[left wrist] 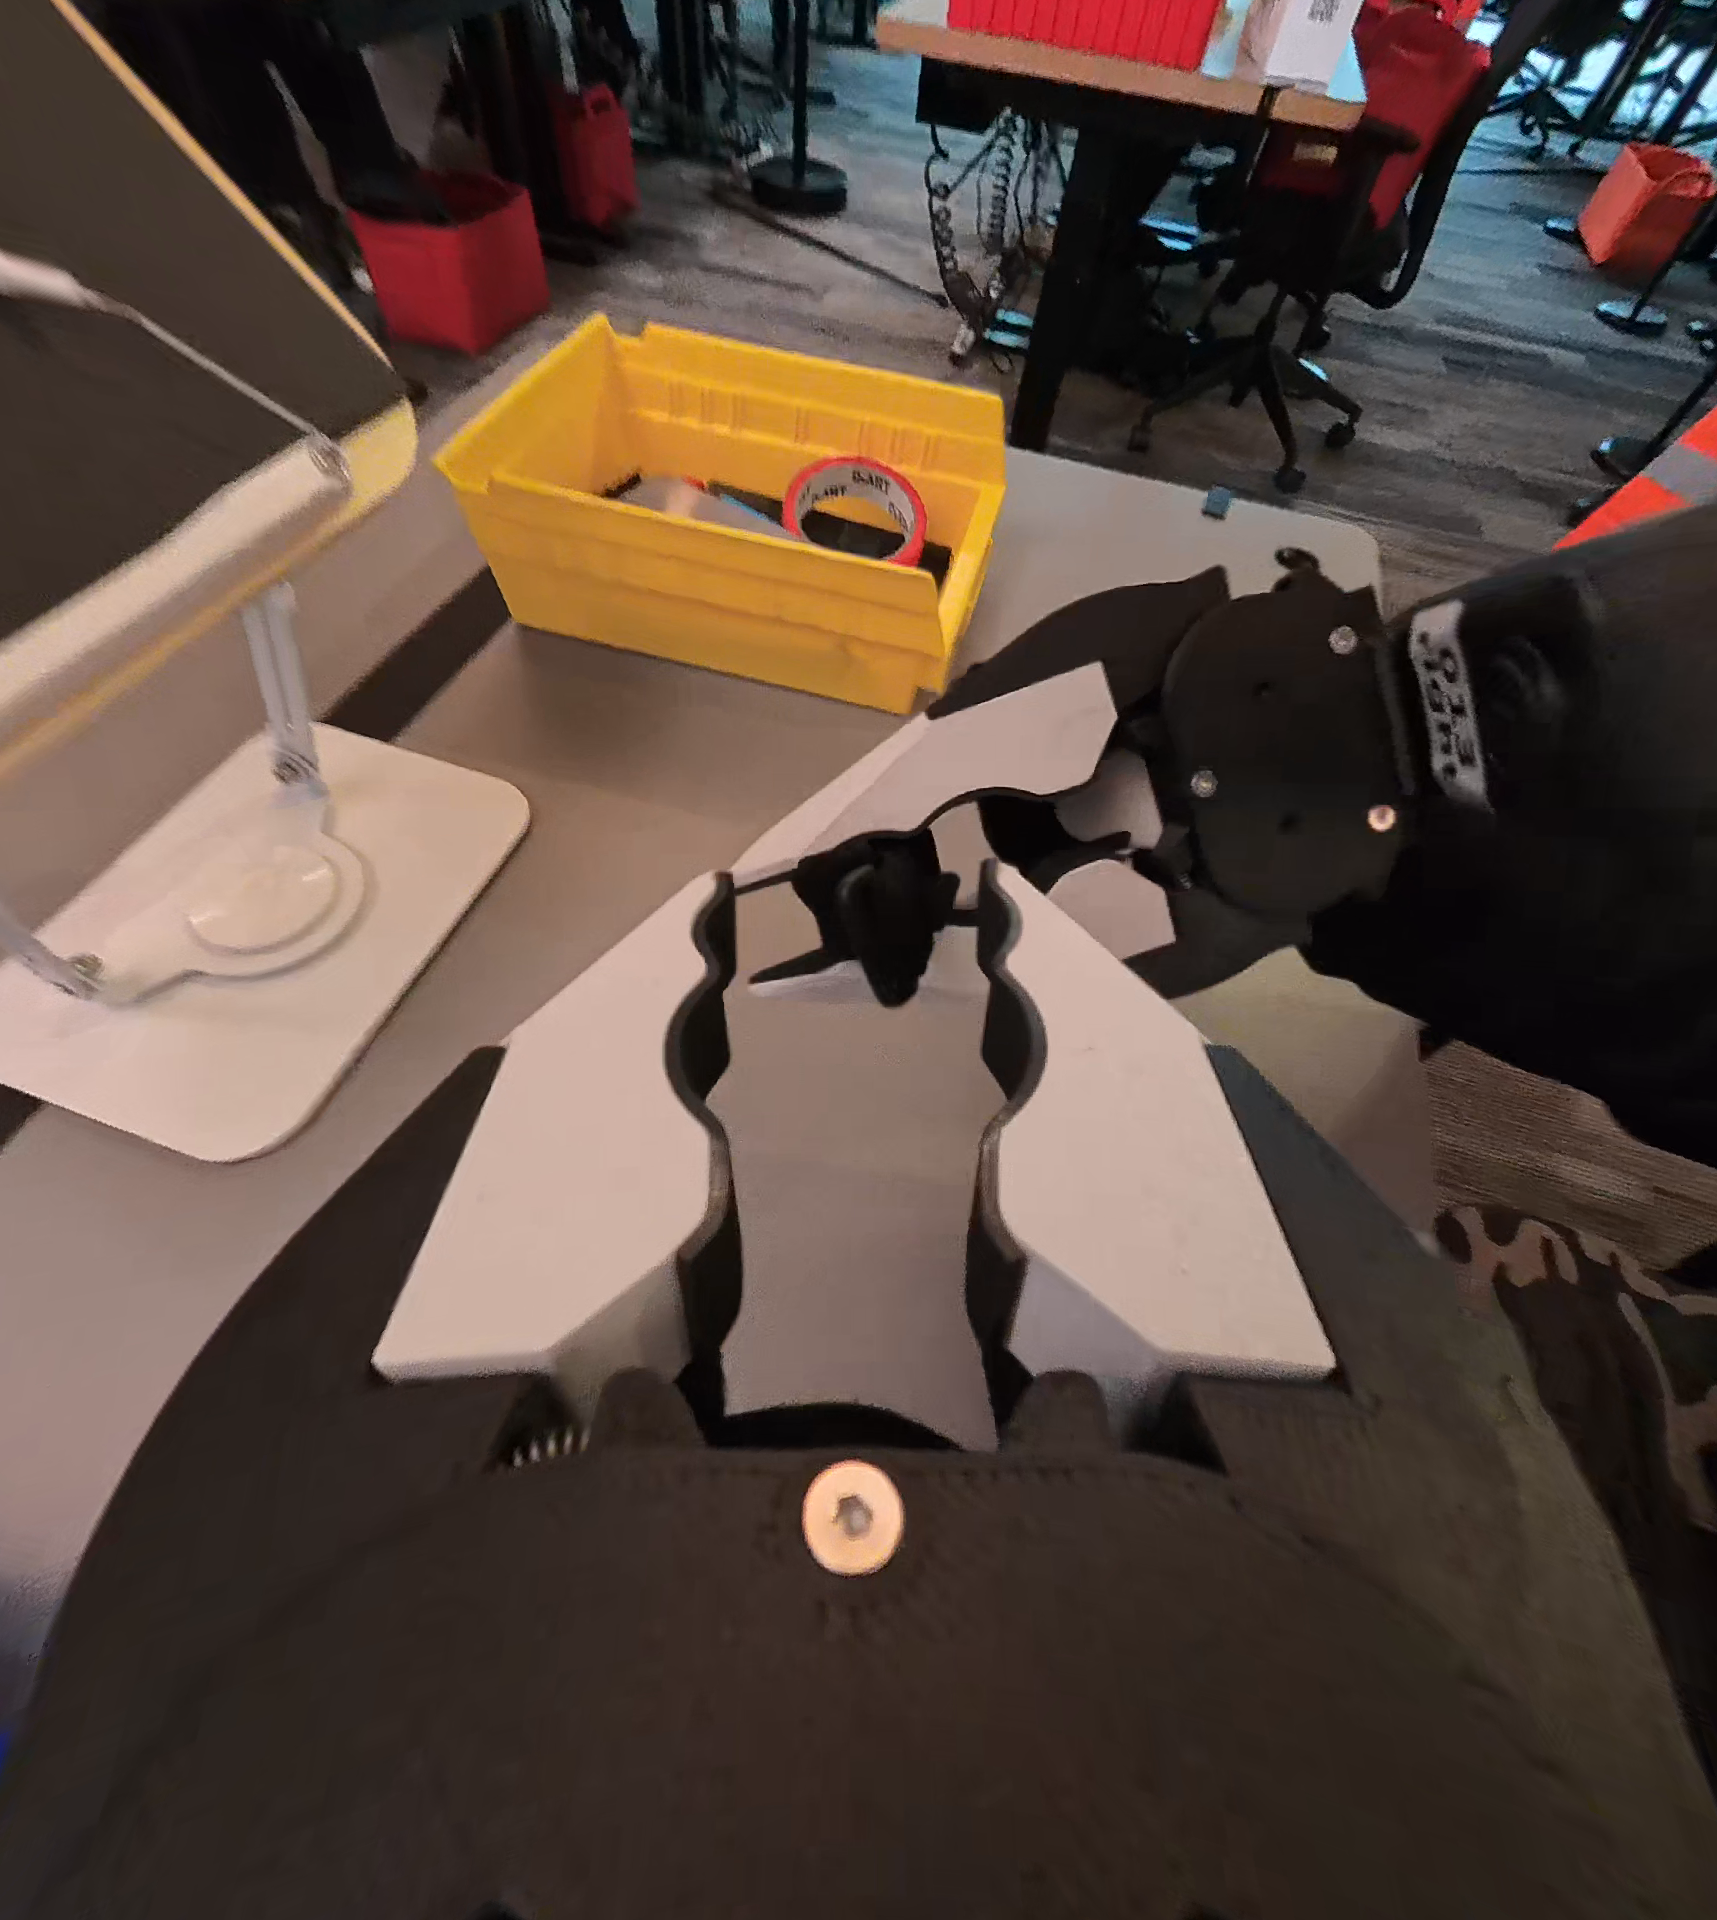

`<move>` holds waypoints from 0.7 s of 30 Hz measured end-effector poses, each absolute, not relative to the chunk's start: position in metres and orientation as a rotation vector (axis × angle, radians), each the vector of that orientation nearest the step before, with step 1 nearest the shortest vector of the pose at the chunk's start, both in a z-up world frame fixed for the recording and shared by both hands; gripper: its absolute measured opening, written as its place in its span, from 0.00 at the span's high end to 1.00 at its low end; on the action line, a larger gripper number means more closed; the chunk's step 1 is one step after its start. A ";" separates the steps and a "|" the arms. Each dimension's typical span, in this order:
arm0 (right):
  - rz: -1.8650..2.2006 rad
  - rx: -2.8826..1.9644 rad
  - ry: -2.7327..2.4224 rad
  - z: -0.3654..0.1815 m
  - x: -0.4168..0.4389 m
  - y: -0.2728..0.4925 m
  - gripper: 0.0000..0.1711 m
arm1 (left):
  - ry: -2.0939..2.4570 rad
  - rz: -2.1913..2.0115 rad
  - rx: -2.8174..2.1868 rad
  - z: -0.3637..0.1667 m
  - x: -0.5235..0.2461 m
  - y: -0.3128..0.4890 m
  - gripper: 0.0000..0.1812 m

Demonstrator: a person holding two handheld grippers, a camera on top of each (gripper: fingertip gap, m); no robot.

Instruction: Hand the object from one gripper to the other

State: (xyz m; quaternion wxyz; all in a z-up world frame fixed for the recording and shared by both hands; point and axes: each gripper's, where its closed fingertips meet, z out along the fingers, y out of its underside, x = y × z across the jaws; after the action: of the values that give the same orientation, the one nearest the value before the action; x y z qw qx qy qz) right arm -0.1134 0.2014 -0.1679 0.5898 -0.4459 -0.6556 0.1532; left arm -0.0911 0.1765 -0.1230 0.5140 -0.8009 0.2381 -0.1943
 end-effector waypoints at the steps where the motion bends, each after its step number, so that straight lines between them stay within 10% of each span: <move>1: 0.382 -1.061 -1.514 -0.167 -0.112 0.204 0.89 | 0.590 -0.431 -1.891 -0.116 -0.092 0.175 0.73; 21: 2.136 -1.299 -0.571 -0.091 -0.083 0.215 0.89 | 0.761 0.583 -1.414 -0.129 -0.064 0.190 0.65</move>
State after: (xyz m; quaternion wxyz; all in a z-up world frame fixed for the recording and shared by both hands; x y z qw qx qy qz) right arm -0.0826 0.2153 -0.0910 0.2845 -0.4856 -0.2135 0.7985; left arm -0.0639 0.1903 -0.1293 0.6569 -0.6239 0.3361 0.2574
